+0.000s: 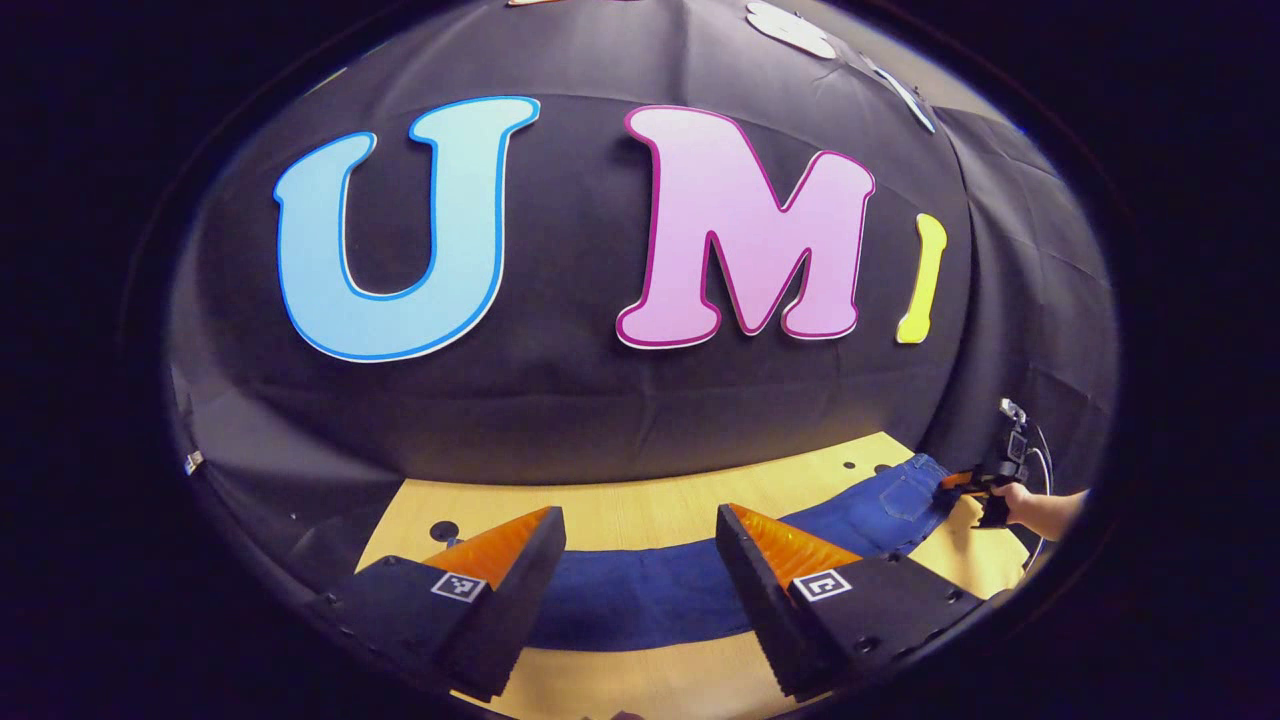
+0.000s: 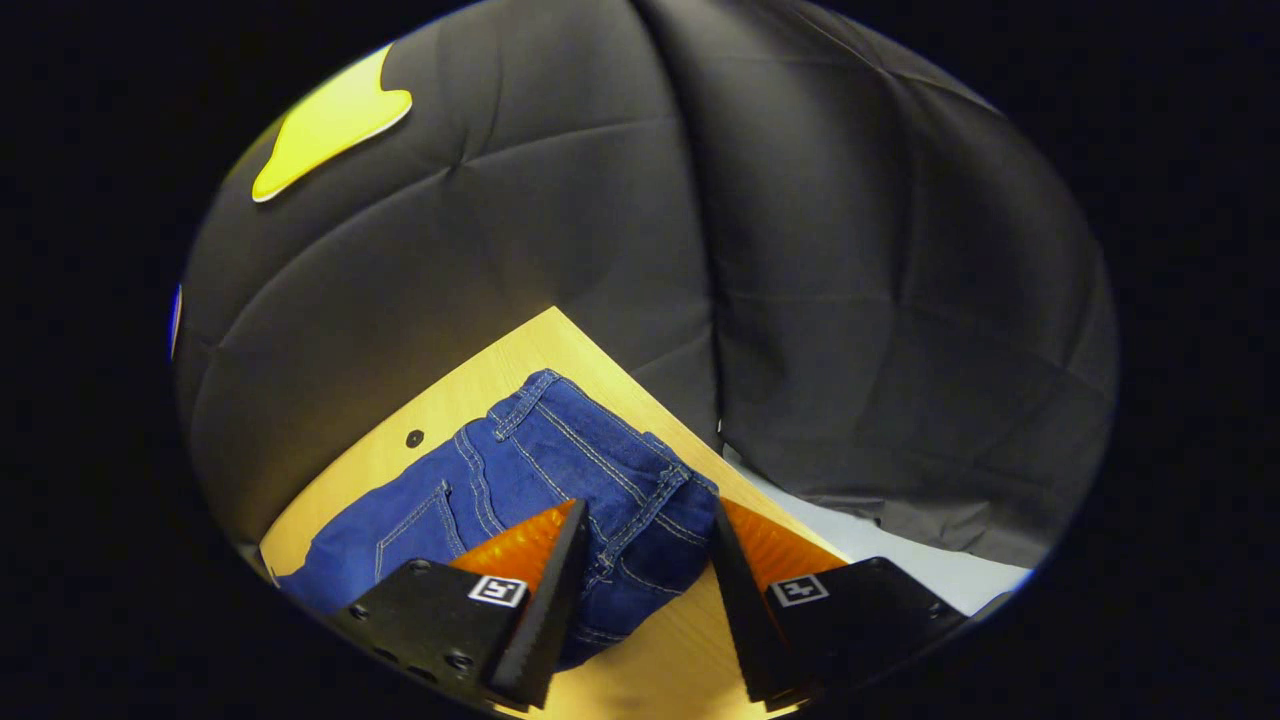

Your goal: Grasp the waist and the cuffs of the jeans and fold them to make the two legs overlap; first hold the waist and fold one-third of the jeans toward the cuffs, then hold the cuffs and fold the remaining one-third in the same direction to finish folding.

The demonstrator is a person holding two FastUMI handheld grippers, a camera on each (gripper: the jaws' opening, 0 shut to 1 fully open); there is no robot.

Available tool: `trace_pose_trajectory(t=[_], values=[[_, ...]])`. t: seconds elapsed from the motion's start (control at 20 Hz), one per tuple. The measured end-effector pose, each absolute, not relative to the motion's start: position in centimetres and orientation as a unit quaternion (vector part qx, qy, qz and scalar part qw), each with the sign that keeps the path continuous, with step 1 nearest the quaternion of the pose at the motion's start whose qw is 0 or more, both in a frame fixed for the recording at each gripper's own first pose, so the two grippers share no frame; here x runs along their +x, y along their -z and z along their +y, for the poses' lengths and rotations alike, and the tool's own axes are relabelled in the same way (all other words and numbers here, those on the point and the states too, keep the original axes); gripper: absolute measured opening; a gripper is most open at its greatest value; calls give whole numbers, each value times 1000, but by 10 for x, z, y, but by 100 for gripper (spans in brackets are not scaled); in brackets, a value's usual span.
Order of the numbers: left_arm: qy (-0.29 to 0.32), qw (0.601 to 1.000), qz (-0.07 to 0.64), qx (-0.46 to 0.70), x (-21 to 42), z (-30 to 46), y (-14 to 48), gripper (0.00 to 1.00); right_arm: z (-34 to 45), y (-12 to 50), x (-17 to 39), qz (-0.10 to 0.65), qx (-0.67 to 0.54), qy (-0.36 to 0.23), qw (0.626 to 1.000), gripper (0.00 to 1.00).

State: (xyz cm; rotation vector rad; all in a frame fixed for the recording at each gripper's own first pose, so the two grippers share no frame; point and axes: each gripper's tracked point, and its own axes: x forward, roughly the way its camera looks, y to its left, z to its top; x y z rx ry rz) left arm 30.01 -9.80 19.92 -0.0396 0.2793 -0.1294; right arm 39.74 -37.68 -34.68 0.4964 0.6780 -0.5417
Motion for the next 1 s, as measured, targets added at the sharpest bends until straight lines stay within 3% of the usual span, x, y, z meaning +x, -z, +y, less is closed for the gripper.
trace_pose_trajectory(t=[0.05,0.1,0.3,0.4,0.45,0.8,1.0], values=[[63,988,140,-27,299,-98,-197,95,-372,348,402,328,237,258,878,48],[60,987,143,-34,298,-97,-194,95,-371,345,407,317,233,255,883,47],[43,985,153,-69,287,-88,-181,96,-363,339,410,302,200,223,905,19],[35,984,155,-85,280,-81,-173,97,-367,317,402,285,176,214,918,16],[31,983,156,-89,277,-77,-168,97,-363,307,411,274,171,207,923,6],[1,977,168,-130,242,-40,-135,97,-307,180,414,184,75,139,970,5],[-12,974,173,-148,221,-16,-116,97,-262,111,376,127,27,69,989,5]])
